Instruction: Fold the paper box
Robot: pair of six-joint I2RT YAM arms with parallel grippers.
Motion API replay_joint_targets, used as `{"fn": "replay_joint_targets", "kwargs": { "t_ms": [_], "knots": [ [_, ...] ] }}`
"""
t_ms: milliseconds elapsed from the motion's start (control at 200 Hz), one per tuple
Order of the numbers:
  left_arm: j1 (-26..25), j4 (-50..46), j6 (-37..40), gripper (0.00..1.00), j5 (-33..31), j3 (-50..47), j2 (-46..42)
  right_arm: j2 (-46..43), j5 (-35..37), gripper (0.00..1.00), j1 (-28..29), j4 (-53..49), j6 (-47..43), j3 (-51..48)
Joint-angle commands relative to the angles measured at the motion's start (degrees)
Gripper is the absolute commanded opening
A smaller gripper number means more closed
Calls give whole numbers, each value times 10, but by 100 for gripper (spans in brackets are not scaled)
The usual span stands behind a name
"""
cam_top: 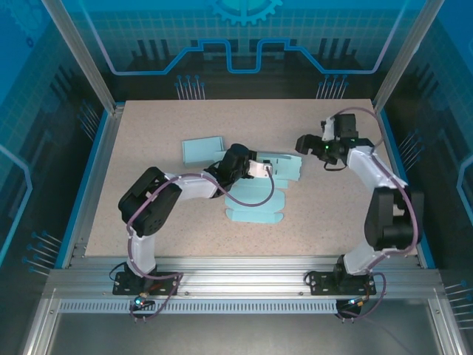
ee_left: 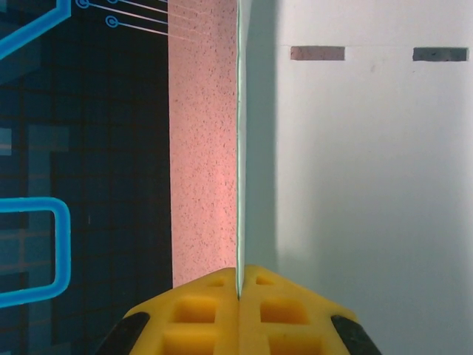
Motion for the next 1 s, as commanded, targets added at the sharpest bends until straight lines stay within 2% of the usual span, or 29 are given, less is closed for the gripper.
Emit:
{"fn": "replay_joint_targets", "kwargs": {
  "t_ms": [0,40,80,180,310,485,665,995],
  "knots": [
    [-8,-7,15,0,-23,21,9,-71,11,78,19,-43,9,-9],
    [-8,-4,14,0,-26,22,9,-86,1,69,24,-46,12,-9],
    [-9,-1,14,0,-28,24,11,-96,-15,65,30,-45,18,-10],
    [-13,14,20,0,-37,30,20,-89,-54,65,50,-35,33,-3],
    [-18,63,41,0,-57,32,38,-40,-82,65,74,-25,47,26],
    [-24,123,59,0,-73,27,53,35,-74,63,96,-28,51,78],
    [-25,136,61,0,-76,24,56,98,-81,61,101,-20,65,108],
    [-26,148,54,0,-82,24,66,143,-98,60,107,1,89,94]
  ]
}}
